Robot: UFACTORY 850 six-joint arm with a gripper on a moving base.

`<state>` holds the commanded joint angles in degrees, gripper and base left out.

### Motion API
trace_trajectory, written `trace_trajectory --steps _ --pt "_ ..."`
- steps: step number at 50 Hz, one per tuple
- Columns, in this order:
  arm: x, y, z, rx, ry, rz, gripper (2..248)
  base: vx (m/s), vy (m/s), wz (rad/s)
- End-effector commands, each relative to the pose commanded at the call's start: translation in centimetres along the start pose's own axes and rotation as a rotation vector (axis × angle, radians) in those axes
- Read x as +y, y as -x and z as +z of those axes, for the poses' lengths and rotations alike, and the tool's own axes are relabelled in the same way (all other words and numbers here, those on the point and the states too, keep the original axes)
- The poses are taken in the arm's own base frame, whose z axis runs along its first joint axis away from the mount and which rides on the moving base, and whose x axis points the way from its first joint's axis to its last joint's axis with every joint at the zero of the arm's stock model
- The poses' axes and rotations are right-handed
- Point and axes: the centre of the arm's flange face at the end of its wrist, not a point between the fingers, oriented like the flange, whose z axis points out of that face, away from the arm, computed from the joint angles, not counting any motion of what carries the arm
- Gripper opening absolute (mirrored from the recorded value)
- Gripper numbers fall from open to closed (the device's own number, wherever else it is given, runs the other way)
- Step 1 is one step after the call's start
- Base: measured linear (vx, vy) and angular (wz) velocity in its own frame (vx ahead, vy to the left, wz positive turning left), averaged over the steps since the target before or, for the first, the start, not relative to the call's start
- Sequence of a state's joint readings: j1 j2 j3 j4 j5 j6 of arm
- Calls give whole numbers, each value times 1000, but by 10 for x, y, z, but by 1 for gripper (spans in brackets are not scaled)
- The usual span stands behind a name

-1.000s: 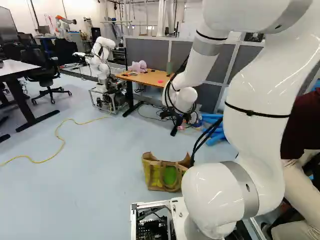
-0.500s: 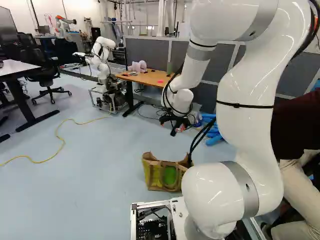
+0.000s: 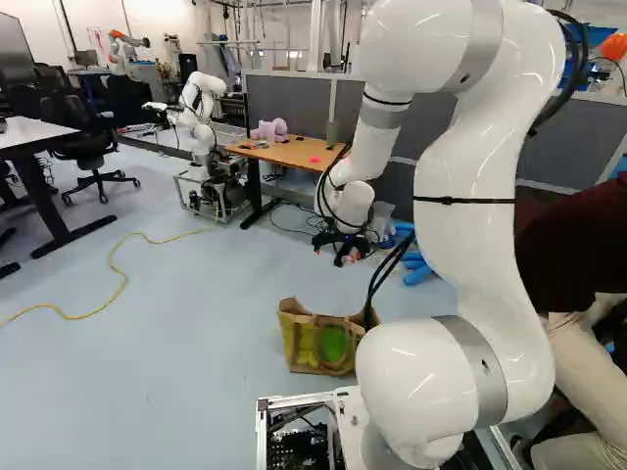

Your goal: Pick up the bag on the ground and place it on the table

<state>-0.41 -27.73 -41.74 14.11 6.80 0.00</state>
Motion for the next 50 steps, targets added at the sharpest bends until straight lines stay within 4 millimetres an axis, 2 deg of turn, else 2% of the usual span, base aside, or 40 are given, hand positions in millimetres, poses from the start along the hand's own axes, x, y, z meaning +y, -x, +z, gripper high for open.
trace_trajectory --steps 13,50 --pt "0 1 19 -26 7 39 247 0 0 0" --pt "-1 6 73 -89 44 418 247 0 0 0"
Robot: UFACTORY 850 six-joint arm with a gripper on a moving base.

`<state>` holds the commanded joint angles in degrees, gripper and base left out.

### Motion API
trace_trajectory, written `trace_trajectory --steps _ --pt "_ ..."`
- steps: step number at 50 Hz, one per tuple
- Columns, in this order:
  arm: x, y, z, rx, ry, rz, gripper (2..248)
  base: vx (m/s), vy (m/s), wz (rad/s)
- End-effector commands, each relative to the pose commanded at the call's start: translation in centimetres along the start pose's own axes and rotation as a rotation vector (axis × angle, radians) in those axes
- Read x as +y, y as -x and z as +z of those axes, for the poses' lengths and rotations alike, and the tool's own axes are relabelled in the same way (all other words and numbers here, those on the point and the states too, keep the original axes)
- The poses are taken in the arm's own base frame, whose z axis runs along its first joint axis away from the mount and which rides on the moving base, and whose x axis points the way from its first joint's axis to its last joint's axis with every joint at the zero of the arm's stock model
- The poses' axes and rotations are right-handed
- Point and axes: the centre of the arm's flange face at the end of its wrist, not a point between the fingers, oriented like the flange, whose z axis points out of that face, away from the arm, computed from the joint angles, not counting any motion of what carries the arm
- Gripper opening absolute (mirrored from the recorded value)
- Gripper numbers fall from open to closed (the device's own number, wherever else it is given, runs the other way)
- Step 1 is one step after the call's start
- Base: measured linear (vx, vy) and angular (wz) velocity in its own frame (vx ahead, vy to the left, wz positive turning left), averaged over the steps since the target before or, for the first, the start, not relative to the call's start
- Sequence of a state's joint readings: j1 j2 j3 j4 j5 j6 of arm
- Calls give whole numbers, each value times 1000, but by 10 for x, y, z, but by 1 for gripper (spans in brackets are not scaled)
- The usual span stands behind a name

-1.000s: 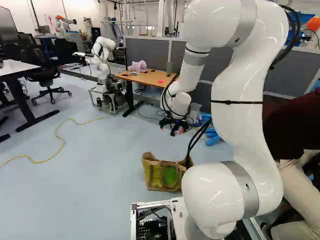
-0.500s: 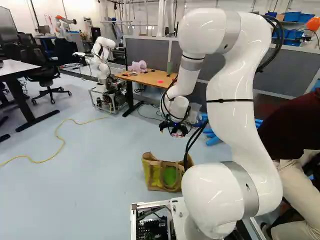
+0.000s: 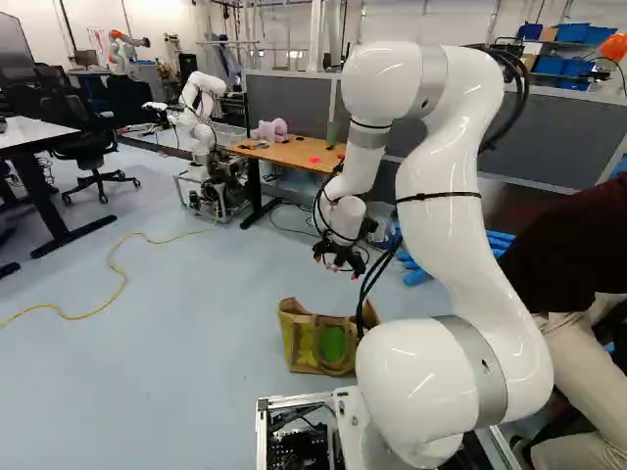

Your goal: Pick up the bag on the ground and place it on the table

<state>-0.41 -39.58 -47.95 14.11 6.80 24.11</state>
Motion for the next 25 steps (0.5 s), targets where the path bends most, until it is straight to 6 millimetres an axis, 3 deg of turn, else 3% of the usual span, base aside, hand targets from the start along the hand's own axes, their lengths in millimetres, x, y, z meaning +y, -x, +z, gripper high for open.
trace_trajectory --steps 25 --pt "0 1 37 -29 30 261 247 0 0 0"
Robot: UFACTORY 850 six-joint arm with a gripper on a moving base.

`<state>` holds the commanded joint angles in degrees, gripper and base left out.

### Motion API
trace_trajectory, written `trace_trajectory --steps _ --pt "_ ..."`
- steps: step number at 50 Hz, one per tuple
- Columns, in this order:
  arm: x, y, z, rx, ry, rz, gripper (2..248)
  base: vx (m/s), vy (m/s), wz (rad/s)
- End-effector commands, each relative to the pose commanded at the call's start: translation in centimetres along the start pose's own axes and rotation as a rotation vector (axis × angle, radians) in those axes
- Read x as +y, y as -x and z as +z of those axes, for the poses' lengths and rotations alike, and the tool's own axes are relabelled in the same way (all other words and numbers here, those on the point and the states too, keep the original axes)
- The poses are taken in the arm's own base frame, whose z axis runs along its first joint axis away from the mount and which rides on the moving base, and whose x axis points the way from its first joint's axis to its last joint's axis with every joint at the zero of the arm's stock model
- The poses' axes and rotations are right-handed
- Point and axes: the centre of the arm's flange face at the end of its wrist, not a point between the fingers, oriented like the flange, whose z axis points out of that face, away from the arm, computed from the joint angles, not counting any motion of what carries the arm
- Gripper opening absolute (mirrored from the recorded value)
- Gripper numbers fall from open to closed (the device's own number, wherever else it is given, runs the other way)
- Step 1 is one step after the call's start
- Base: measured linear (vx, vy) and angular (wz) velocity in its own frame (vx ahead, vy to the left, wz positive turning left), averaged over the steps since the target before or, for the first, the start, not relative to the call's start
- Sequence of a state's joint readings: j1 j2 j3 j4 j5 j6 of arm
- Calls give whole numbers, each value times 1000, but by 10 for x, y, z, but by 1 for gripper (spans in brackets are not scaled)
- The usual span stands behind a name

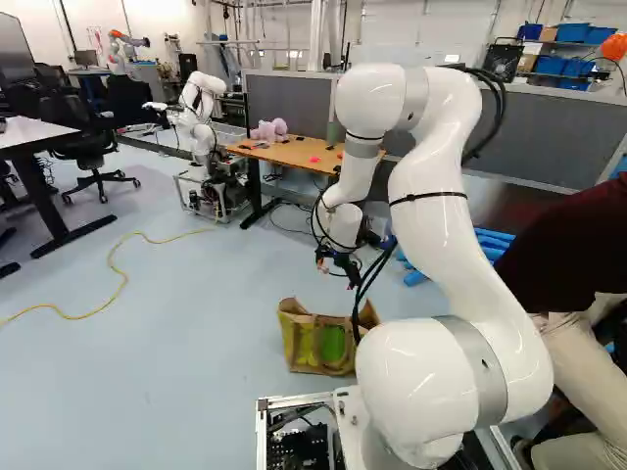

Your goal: Pick up the bag on the ground and place it on the table

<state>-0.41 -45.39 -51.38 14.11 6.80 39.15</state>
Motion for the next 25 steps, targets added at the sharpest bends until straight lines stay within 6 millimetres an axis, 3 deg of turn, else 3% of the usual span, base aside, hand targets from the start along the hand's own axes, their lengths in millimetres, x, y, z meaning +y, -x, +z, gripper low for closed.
trace_trajectory --steps 25 --pt "0 1 38 -18 32 263 247 0 0 0"
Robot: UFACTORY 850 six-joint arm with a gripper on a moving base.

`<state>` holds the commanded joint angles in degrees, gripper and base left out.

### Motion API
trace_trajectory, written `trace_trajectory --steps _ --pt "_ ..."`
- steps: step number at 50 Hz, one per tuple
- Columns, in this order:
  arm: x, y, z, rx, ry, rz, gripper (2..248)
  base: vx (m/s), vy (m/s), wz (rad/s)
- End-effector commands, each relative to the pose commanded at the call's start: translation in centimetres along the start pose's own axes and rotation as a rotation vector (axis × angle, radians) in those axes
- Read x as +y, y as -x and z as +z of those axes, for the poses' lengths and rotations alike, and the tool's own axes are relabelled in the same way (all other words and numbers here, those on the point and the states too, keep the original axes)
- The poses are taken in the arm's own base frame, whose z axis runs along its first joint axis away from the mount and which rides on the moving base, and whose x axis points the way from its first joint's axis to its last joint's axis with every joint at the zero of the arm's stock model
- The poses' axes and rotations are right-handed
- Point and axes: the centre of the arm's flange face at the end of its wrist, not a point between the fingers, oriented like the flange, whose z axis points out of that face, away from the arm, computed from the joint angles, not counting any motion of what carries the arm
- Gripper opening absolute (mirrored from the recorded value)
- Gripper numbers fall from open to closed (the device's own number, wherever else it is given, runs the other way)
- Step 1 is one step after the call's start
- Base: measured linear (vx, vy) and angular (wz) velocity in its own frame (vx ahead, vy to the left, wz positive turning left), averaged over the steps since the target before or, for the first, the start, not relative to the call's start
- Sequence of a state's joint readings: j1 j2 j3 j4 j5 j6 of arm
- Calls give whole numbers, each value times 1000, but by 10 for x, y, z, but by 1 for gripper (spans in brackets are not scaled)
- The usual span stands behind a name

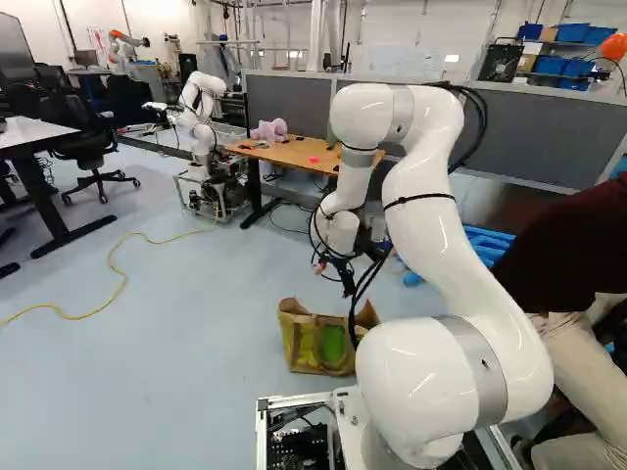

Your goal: Pick up the bag on the ground and place it on the table

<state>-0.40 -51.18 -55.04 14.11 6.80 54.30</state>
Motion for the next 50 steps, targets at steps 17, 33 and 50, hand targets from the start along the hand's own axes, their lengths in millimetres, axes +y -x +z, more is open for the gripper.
trace_trajectory --steps 17,33,50 --pt "0 1 25 -6 21 177 247 0 0 0" --pt "0 2 50 -9 40 333 247 0 0 0" --pt "1 3 75 -12 58 353 247 0 0 0"
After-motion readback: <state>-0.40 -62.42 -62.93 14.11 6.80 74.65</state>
